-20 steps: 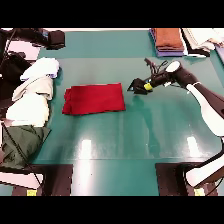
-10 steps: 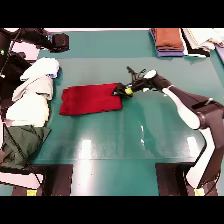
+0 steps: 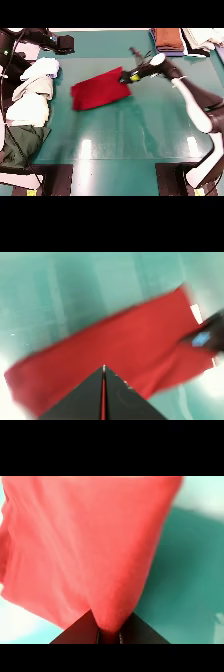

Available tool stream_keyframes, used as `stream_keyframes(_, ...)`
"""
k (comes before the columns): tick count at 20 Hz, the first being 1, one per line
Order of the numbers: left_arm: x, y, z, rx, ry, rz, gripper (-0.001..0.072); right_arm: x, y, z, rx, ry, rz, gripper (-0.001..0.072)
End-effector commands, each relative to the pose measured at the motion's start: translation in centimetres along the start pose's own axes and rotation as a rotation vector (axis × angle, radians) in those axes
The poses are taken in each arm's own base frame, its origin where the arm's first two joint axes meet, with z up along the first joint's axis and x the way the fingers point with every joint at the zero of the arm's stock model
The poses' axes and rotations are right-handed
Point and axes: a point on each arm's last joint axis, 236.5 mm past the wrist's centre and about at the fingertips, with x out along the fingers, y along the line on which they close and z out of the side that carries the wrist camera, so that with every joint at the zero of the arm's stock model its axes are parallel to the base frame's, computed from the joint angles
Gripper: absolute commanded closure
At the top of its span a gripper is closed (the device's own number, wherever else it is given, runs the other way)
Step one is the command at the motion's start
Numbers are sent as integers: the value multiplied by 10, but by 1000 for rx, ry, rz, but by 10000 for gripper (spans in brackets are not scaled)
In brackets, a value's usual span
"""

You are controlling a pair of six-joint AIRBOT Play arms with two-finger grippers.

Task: Fold the shirts.

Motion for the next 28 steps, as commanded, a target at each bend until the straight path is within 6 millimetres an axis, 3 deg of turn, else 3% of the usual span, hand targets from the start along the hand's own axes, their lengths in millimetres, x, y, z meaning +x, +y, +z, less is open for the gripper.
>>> stream_keyframes(1, 6, -31, 4, 52, -30, -39, 683, -104, -85, 12, 57, -94, -245, 695)
stream_keyframes(3, 9, -50, 5, 76, -44, -64, 683, -170, -135, 5, 152, -196, -347, 695)
stream_keyframes(6, 11, -69, 4, 100, -55, -90, 683, -276, -208, -23, 318, -373, -516, 696)
stream_keyframes(9, 11, -71, 5, 104, -62, -91, 682, -376, -263, -76, 508, -537, -669, 696)
stream_keyframes(12, 11, -71, 7, 103, -71, -91, 682, -441, -298, -142, 697, -663, -777, 696)
stream_keyframes(15, 11, -71, 8, 103, -73, -92, 682, -453, -314, -196, 811, -666, -829, 696)
stream_keyframes(20, 11, -71, 4, 104, -57, -91, 682, -446, -321, -233, 853, -574, -878, 693)
stream_keyframes(21, 11, -71, 3, 105, -55, -91, 682, -449, -321, -241, 846, -536, -909, 635)
stream_keyframes(23, 11, -71, 3, 105, -55, -91, 682, -467, -321, -257, 829, -466, -995, 216)
stream_keyframes(24, 11, -71, 3, 105, -54, -91, 681, -479, -320, -263, 834, -449, -1025, 116)
stream_keyframes(26, 11, -71, 3, 105, -54, -91, 682, -500, -310, -261, 861, -477, -1031, 114)
stream_keyframes(28, 11, -71, 3, 104, -54, -91, 681, -503, -293, -233, 868, -551, -944, 117)
